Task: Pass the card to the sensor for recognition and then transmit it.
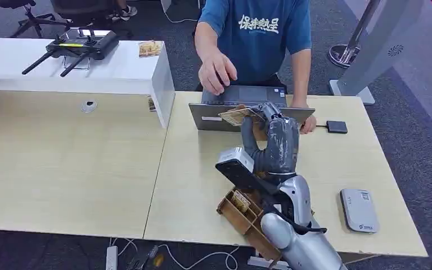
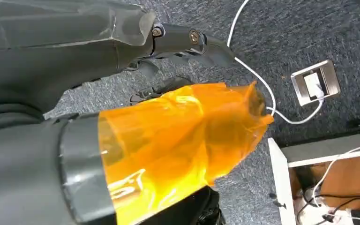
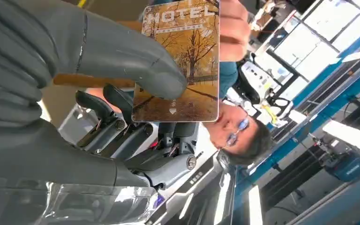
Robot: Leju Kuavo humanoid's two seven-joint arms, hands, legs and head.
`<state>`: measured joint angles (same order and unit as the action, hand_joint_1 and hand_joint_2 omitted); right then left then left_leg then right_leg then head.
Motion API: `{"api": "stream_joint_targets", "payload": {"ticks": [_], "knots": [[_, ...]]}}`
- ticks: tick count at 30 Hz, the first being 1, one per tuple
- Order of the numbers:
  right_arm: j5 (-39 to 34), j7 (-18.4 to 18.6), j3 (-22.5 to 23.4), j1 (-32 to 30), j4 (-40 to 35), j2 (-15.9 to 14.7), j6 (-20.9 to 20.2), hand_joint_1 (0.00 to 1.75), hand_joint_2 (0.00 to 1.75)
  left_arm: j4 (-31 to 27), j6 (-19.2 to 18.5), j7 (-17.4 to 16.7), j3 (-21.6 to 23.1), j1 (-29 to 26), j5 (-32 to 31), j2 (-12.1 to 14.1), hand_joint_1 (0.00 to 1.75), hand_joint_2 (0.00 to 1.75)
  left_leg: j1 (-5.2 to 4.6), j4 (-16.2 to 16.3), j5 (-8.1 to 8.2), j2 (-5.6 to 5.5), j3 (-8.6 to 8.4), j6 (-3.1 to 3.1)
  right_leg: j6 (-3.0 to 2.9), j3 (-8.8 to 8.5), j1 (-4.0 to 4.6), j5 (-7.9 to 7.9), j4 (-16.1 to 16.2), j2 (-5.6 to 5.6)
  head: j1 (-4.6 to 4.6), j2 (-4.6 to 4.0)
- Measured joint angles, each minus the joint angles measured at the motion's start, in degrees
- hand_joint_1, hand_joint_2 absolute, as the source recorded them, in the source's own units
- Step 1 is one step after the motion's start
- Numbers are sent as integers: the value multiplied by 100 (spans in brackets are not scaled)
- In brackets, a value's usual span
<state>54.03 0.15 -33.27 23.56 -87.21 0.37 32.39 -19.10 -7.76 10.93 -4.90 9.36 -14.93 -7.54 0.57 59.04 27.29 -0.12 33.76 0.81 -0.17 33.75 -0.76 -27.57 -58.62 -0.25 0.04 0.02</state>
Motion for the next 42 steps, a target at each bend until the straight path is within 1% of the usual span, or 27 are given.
{"api": "stream_joint_targets", "payload": {"ticks": [8,13,17,21,27,35,42], "knots": [[-13,245,-103,791,525,359,-344,175,175,-52,-13,-175,479,110,212,7,0,0,0,0,-4,-1,0,1,0,0,0,2,-2,0,-2,-2],[39,476,-135,1168,927,534,-597,175,175,-87,-13,-260,818,178,383,15,0,0,0,0,-3,-2,1,0,0,1,0,2,-1,-1,0,0],[101,533,-140,1356,1216,643,-625,175,175,-90,-13,-278,1080,204,512,39,0,0,0,0,-4,-2,1,0,1,1,0,2,-1,-1,0,-2],[140,610,-142,1434,1365,695,-700,175,175,-92,-9,-278,1323,207,654,77,0,0,0,0,-3,-3,1,1,0,1,0,2,-1,-1,-2,-2],[251,717,-142,1467,1537,713,-693,175,175,-109,20,-278,1618,215,820,144,0,0,0,0,-3,-2,1,1,0,2,0,2,0,-1,0,-2],[256,765,-142,1469,1618,719,-730,175,175,-144,54,-278,1823,214,920,208,0,0,0,0,-3,-1,0,1,1,2,0,2,-1,0,0,-2],[260,771,-142,1468,1655,719,-772,175,175,-170,77,-280,1913,213,1021,238,0,0,0,0,-3,-2,2,1,1,3,0,1,0,0,0,-2]]}}
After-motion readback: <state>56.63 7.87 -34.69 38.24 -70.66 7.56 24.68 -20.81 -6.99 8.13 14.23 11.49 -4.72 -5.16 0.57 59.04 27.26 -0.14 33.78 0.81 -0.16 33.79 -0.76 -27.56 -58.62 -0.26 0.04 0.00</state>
